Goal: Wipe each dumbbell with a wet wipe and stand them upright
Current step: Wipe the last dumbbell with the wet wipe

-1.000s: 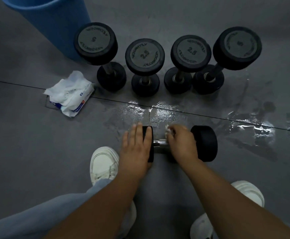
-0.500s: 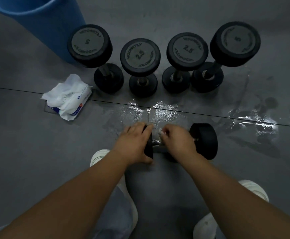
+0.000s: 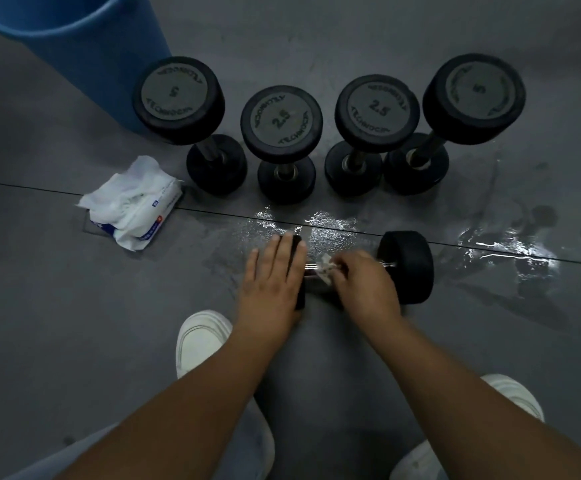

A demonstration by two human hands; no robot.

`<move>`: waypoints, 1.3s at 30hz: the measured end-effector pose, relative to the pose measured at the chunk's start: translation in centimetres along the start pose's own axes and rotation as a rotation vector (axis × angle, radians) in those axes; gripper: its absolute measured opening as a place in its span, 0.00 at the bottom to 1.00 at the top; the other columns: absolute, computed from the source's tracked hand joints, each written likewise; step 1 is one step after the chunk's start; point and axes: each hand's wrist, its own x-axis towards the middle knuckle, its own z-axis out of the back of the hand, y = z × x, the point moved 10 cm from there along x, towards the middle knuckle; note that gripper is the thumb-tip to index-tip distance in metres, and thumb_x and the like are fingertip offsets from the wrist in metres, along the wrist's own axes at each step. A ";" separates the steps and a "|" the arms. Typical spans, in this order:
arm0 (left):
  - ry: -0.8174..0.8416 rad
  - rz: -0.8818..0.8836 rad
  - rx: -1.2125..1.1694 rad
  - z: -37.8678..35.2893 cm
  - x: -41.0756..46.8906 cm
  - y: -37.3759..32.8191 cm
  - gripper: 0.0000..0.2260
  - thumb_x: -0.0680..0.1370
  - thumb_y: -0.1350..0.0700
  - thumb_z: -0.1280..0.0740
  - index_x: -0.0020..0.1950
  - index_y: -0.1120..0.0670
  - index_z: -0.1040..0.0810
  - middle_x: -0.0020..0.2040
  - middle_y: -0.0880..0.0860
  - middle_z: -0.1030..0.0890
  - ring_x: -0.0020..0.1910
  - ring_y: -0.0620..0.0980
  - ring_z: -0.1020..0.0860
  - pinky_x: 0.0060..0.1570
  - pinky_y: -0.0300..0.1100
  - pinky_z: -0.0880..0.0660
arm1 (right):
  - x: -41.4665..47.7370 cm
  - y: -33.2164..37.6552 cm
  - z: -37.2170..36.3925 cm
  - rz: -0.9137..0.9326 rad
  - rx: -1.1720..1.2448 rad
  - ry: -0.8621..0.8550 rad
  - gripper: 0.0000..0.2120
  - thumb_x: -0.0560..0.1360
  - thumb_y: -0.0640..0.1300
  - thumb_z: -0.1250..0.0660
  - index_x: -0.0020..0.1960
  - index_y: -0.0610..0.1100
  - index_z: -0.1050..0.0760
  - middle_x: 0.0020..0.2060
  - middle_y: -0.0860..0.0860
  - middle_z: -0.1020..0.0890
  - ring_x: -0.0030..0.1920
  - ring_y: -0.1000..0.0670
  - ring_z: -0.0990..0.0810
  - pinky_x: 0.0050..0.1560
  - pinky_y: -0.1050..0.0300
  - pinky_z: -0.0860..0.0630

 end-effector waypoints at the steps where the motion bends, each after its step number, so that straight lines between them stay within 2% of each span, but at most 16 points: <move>1: -0.020 -0.007 -0.007 0.1 0.1 0.2 0.53 0.58 0.46 0.20 0.78 0.55 0.41 0.77 0.59 0.38 0.76 0.59 0.38 0.72 0.57 0.38 | -0.2 -0.2 0.1 -0.017 -0.019 -0.015 0.07 0.74 0.46 0.35 0.51 0.49 0.23 0.49 0.49 0.21 0.49 0.46 0.22 0.45 0.51 0.24; 4: -0.023 -0.037 -0.038 0.2 0.5 0.5 0.53 0.55 0.47 0.20 0.76 0.54 0.39 0.74 0.58 0.34 0.73 0.59 0.34 0.64 0.53 0.31 | -0.5 1.2 -1.4 0.084 -0.052 0.085 0.05 0.74 0.46 0.36 0.49 0.49 0.24 0.48 0.49 0.21 0.48 0.45 0.22 0.45 0.51 0.24; 7: 0.038 -0.038 -0.066 0.1 1.2 1.1 0.56 0.55 0.45 0.20 0.76 0.51 0.44 0.74 0.56 0.34 0.73 0.58 0.35 0.61 0.52 0.30 | 0.1 0.4 0.5 -0.012 0.041 -0.098 0.05 0.73 0.44 0.35 0.49 0.50 0.25 0.46 0.49 0.23 0.45 0.45 0.24 0.42 0.51 0.26; 10: 0.078 -0.053 -0.097 0.0 1.8 1.2 0.53 0.58 0.45 0.22 0.76 0.50 0.48 0.75 0.54 0.39 0.75 0.57 0.40 0.62 0.52 0.29 | -0.2 1.9 -2.4 0.089 -0.017 0.118 0.06 0.71 0.41 0.36 0.46 0.49 0.26 0.46 0.47 0.23 0.46 0.44 0.23 0.43 0.53 0.27; 11: 0.088 -0.057 -0.108 0.0 2.0 1.2 0.52 0.59 0.45 0.23 0.76 0.50 0.47 0.75 0.54 0.40 0.75 0.57 0.41 0.62 0.53 0.28 | -0.4 2.0 -2.8 0.099 0.015 0.137 0.06 0.70 0.40 0.36 0.46 0.49 0.25 0.45 0.47 0.22 0.46 0.45 0.23 0.43 0.54 0.28; 14: 0.090 -0.077 -0.150 0.1 2.6 1.3 0.50 0.58 0.45 0.23 0.75 0.52 0.44 0.74 0.56 0.39 0.74 0.59 0.41 0.65 0.53 0.29 | 0.0 -0.2 0.0 -0.082 0.193 -0.115 0.05 0.72 0.40 0.35 0.46 0.48 0.23 0.43 0.49 0.23 0.43 0.50 0.25 0.42 0.57 0.30; 15: 0.082 -0.094 -0.170 0.2 2.8 1.4 0.50 0.58 0.44 0.23 0.74 0.52 0.42 0.73 0.56 0.38 0.73 0.59 0.40 0.66 0.52 0.31 | 0.1 -0.2 0.2 -0.085 0.210 -0.128 0.05 0.73 0.40 0.35 0.46 0.47 0.23 0.43 0.49 0.23 0.43 0.50 0.25 0.42 0.57 0.30; 18: 0.038 -0.104 -0.309 1.1 3.4 2.2 0.45 0.58 0.39 0.22 0.71 0.51 0.34 0.68 0.54 0.33 0.68 0.56 0.36 0.67 0.50 0.32 | 0.2 1.4 -1.7 0.021 0.138 0.051 0.06 0.70 0.38 0.34 0.44 0.47 0.23 0.42 0.48 0.21 0.44 0.47 0.24 0.43 0.55 0.29; 21: 0.015 -0.041 -0.391 1.0 3.1 2.8 0.42 0.60 0.34 0.28 0.70 0.47 0.34 0.68 0.51 0.34 0.66 0.55 0.34 0.67 0.52 0.31 | -0.1 -0.1 -0.4 -0.088 0.194 -0.077 0.05 0.71 0.41 0.34 0.45 0.49 0.23 0.43 0.50 0.22 0.42 0.49 0.23 0.42 0.54 0.27; 22: 0.035 0.017 -0.441 0.3 2.7 3.2 0.43 0.61 0.32 0.31 0.72 0.45 0.37 0.72 0.51 0.38 0.69 0.55 0.35 0.68 0.52 0.32 | -0.1 -0.2 -0.4 -0.077 0.194 -0.071 0.04 0.72 0.41 0.34 0.44 0.49 0.24 0.43 0.50 0.22 0.43 0.49 0.23 0.42 0.55 0.27; 24: 0.090 0.138 -0.599 -1.1 1.8 3.5 0.43 0.62 0.33 0.31 0.74 0.40 0.42 0.76 0.48 0.45 0.72 0.54 0.35 0.68 0.51 0.31 | -0.4 0.5 -1.8 0.005 0.136 0.064 0.05 0.71 0.41 0.33 0.42 0.50 0.26 0.43 0.51 0.21 0.44 0.49 0.23 0.40 0.56 0.29; 26: 0.102 0.188 -0.709 -1.6 1.5 3.4 0.40 0.63 0.37 0.30 0.72 0.38 0.41 0.76 0.45 0.46 0.70 0.52 0.32 0.65 0.50 0.28 | -0.3 0.2 -1.9 -0.006 0.157 0.070 0.04 0.71 0.41 0.33 0.42 0.50 0.25 0.42 0.51 0.20 0.43 0.49 0.22 0.40 0.57 0.30; 28: 0.107 0.209 -0.710 -1.5 1.6 3.3 0.37 0.65 0.38 0.31 0.72 0.39 0.40 0.76 0.44 0.46 0.69 0.52 0.31 0.65 0.50 0.28 | -0.3 -0.6 -0.9 -0.076 0.183 -0.046 0.05 0.71 0.41 0.33 0.45 0.49 0.23 0.43 0.51 0.21 0.43 0.50 0.23 0.41 0.57 0.29; 32: 0.092 0.214 -0.640 -1.0 1.4 3.2 0.36 0.68 0.37 0.32 0.73 0.39 0.41 0.77 0.44 0.47 0.66 0.55 0.27 0.60 0.52 0.25 | -0.6 1.1 -1.9 0.032 0.083 0.032 0.04 0.71 0.41 0.35 0.46 0.48 0.24 0.43 0.49 0.21 0.44 0.47 0.23 0.42 0.54 0.27; 35: 0.104 0.246 -0.602 -1.2 0.7 2.9 0.36 0.69 0.40 0.30 0.73 0.39 0.43 0.77 0.43 0.49 0.61 0.59 0.24 0.57 0.50 0.24 | -0.1 -0.4 0.0 -0.092 0.158 -0.137 0.04 0.72 0.43 0.34 0.46 0.49 0.23 0.44 0.49 0.22 0.42 0.47 0.22 0.42 0.51 0.25; 39: 0.111 0.228 -0.566 -1.0 0.1 2.4 0.37 0.69 0.42 0.29 0.74 0.41 0.43 0.78 0.44 0.51 0.60 0.61 0.24 0.55 0.49 0.25 | 0.3 1.7 -1.6 0.041 0.057 0.086 0.06 0.71 0.42 0.34 0.46 0.49 0.21 0.45 0.49 0.21 0.45 0.47 0.21 0.46 0.53 0.24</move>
